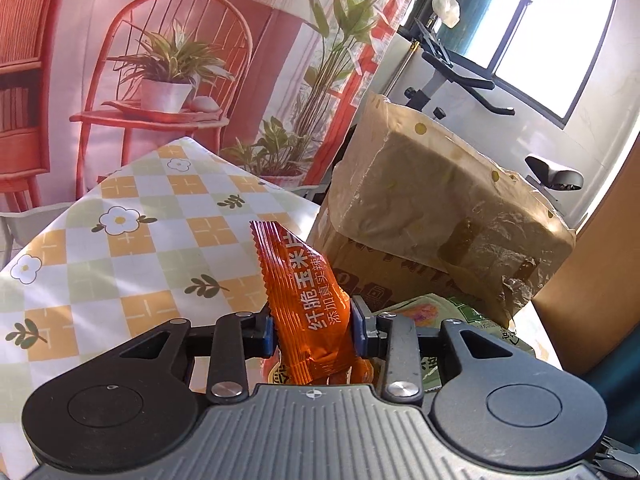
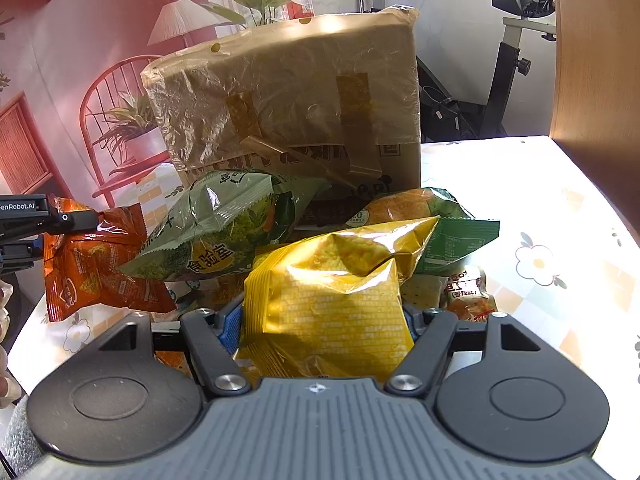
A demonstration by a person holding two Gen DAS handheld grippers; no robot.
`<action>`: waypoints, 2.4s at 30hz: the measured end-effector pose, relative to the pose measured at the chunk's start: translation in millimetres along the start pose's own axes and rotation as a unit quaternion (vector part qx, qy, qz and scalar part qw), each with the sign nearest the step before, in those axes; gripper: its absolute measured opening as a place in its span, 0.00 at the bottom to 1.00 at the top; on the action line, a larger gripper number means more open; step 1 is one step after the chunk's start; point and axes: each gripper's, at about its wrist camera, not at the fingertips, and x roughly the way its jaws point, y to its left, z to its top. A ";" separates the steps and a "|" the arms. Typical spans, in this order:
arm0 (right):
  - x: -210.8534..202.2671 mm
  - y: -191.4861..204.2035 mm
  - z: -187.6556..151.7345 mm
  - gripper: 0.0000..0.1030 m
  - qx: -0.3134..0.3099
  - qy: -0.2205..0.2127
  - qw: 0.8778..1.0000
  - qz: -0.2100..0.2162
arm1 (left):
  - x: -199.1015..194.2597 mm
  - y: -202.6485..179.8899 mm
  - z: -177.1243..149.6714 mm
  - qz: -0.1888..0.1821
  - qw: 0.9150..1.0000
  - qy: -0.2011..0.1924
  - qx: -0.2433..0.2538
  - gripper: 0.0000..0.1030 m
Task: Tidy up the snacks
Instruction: 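Lift the orange bag with the left tool while the right tool carries the yellow bag to the box, then open both tools over the box to drop the two snack bags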
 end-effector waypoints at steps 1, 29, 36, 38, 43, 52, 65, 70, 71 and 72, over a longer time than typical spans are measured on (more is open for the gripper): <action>-1.0 0.3 0.7 0.69 -0.001 -0.002 1.000 -0.001 | -1.0 1.1 0.4 -0.001 1.000 0.000 -0.004 0.34; -59.6 -5.8 103.0 0.69 -0.053 -0.152 0.987 -0.022 | -54.9 -85.7 71.2 -0.069 0.984 -0.150 0.063 0.31; -47.8 -3.8 155.4 0.69 -0.080 -0.179 0.980 -0.017 | -43.1 -111.5 109.6 -0.089 0.979 -0.169 0.071 0.31; -41.0 -4.2 169.1 0.69 -0.086 -0.186 0.979 -0.020 | -36.3 -118.1 121.5 -0.093 0.978 -0.173 0.072 0.31; -10.2 -7.7 207.9 0.69 -0.094 -0.195 0.976 -0.019 | -5.9 -137.4 150.0 -0.089 0.976 -0.178 0.091 0.31; 70.5 -8.0 247.8 0.69 -0.124 -0.150 0.981 -0.022 | 75.2 -152.0 175.5 -0.071 0.983 -0.124 0.115 0.31; 100.0 -29.6 237.0 0.80 -0.079 -0.079 0.994 -0.012 | 104.2 -147.3 172.6 -0.031 0.987 -0.071 0.139 0.74; 75.4 -25.8 232.5 0.88 -0.076 -0.093 0.993 -0.005 | 83.4 -147.8 170.2 -0.026 0.987 -0.079 0.139 0.84; 69.6 -24.8 230.9 0.89 -0.075 -0.096 0.993 -0.003 | 78.4 -148.8 168.7 -0.022 0.986 -0.082 0.143 0.86; 63.9 -23.5 228.9 0.90 -0.074 -0.099 0.992 -0.002 | 73.6 -148.6 167.2 -0.018 0.986 -0.084 0.145 0.87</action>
